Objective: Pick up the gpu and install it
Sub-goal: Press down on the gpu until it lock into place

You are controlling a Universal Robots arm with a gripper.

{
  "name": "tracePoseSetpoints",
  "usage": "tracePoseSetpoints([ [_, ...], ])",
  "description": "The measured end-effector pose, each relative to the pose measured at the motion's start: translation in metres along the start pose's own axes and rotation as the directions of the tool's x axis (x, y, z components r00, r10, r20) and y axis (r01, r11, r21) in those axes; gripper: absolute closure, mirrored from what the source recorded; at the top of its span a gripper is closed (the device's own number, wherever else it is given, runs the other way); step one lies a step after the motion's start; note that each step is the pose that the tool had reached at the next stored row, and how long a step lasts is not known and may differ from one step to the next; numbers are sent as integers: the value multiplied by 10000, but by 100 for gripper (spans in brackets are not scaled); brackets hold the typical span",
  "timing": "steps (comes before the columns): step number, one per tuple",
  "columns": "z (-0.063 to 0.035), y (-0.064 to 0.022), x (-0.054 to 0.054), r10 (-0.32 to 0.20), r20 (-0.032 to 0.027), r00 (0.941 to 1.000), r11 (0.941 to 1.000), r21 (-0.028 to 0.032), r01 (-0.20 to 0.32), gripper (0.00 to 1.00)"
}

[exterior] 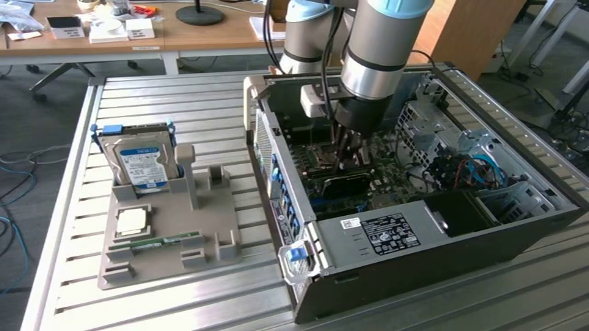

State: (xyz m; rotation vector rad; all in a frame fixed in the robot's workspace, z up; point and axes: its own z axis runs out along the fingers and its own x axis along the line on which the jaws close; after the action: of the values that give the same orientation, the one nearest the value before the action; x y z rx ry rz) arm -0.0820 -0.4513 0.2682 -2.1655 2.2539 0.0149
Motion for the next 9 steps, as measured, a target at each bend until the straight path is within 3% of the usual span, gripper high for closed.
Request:
tracePoseSetpoints([
  [9, 17, 0, 0, 0, 3, 10000, 10000, 1, 0, 89],
])
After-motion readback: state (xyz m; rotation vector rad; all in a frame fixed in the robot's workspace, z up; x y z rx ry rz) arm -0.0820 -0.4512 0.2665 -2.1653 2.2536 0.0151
